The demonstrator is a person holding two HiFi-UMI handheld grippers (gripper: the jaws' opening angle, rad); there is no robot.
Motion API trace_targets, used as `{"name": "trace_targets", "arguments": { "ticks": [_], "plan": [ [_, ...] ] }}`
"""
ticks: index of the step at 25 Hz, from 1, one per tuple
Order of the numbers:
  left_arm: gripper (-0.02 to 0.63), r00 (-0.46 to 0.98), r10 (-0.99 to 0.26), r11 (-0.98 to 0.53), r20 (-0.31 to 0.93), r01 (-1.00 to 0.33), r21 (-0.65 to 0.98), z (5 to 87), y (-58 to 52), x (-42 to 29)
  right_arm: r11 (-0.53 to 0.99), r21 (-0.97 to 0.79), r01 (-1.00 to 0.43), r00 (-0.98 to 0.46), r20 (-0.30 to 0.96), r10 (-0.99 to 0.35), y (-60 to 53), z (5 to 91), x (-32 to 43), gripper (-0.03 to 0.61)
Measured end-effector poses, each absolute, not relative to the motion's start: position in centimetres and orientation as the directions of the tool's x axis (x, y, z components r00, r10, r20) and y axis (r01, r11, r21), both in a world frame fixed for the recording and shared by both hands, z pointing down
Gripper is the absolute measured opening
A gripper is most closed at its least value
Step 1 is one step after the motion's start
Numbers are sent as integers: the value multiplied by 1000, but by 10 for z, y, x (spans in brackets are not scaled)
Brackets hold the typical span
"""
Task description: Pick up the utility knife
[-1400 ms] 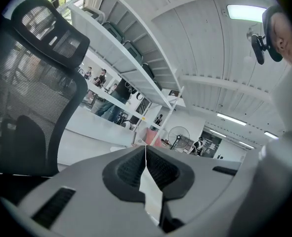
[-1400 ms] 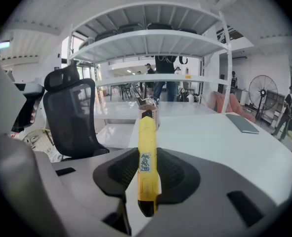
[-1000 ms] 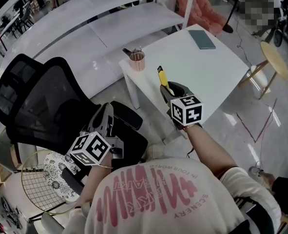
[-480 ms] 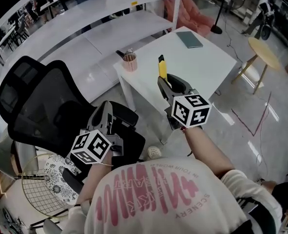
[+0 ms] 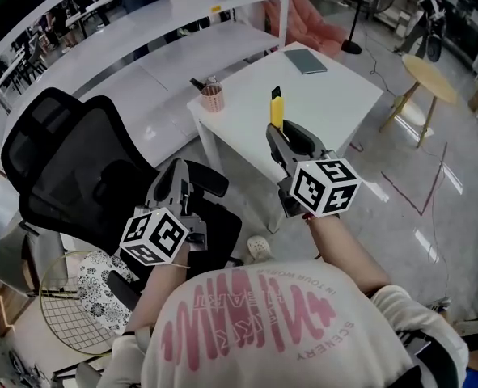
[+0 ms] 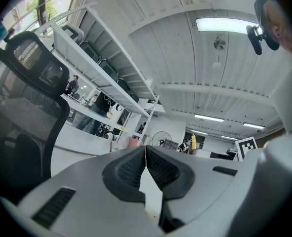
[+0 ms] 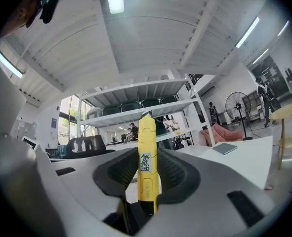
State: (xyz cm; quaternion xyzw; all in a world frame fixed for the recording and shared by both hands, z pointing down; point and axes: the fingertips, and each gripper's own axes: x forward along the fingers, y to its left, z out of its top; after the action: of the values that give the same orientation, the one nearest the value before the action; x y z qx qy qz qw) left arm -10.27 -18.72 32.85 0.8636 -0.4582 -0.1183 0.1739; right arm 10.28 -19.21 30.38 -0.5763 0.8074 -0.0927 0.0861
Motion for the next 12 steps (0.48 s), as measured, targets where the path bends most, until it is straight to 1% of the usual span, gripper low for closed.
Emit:
{"name": "trace_targets", "arguments": {
  "ticks": [5, 12],
  "plan": [
    [25, 560, -828, -527, -42, -749, 402, 330, -164, -104, 313, -254, -915, -313, -40, -949, -162, 309, 99, 133],
    [25, 573, -819, -535, -25, -747, 394, 340, -147, -106, 268, -233, -935, -271, -18, -962, -137, 324, 94, 133]
  ]
}}
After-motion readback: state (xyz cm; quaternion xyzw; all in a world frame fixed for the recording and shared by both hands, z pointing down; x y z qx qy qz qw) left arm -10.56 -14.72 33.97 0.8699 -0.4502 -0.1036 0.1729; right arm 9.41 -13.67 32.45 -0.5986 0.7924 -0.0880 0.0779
